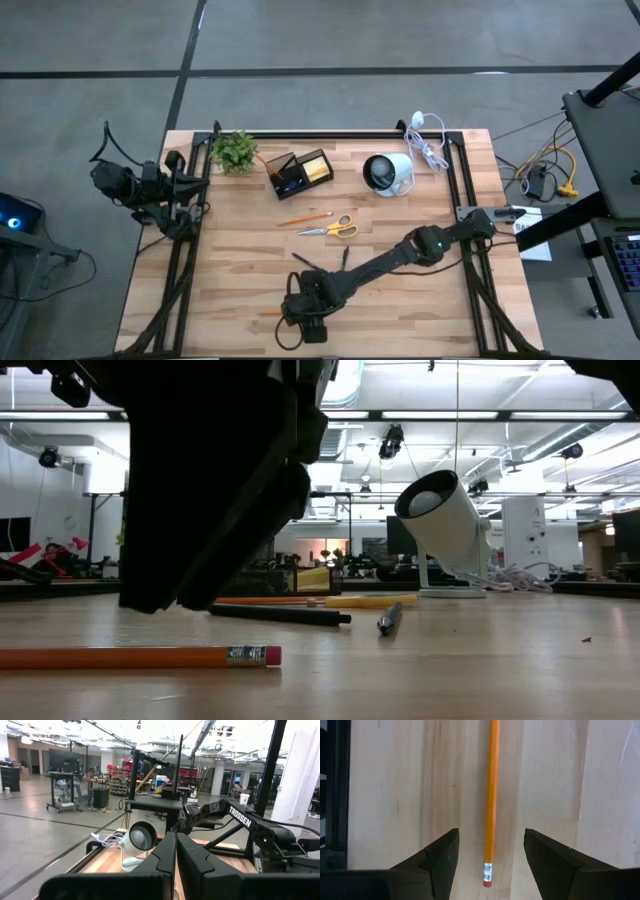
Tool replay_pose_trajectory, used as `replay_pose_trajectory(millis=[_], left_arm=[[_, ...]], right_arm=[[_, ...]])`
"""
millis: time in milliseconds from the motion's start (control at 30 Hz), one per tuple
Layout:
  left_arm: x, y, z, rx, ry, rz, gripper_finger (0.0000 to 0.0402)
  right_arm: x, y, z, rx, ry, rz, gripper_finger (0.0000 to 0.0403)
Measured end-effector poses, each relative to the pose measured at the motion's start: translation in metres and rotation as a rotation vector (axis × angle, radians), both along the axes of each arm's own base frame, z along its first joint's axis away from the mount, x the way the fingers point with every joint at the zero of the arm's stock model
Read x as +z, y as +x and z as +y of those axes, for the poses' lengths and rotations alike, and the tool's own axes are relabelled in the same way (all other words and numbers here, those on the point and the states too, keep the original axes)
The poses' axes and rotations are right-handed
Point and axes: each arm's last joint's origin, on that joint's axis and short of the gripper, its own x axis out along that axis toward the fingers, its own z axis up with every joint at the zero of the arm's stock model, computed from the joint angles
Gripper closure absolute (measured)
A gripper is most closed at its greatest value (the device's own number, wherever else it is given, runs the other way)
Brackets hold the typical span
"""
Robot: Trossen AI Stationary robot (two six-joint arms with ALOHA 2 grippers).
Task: Pick and place office supplies into organizer
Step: Put the bottom yellow pencil into the black desk organizer
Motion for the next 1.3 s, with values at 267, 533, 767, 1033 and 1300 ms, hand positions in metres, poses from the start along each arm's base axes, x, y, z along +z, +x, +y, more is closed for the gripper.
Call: replay_pose_trajectory(millis=[267,533,767,1033,1300], left_arm=[[0.000,0.000,0.000,0.000,0.000,0.000,0.0402],[0.000,0.000,0.000,0.000,0.001,0.001,0.0402],[0.000,0.000,0.000,0.000,0.002,0.002,0.0402],[0.000,0.000,0.000,0.000,0.002,0.002,0.0402],[0.000,0.000,0.000,0.000,0.002,0.002,0.0402]], right_arm=[[-0.006,-0.003,0.001,0.015,-0.013,0.022,0.0200],[-0.022,-0.011,0.002,0.028,-0.023,0.080,0.0216],[-0.024,-0.012,0.002,0.031,-0.026,0.084,0.0236],[-0.029,-0.016,0.006,0.054,-0.066,0.084,0.0297],[-0.033,-0.020,0.010,0.100,-0.076,0.096,0.0373]])
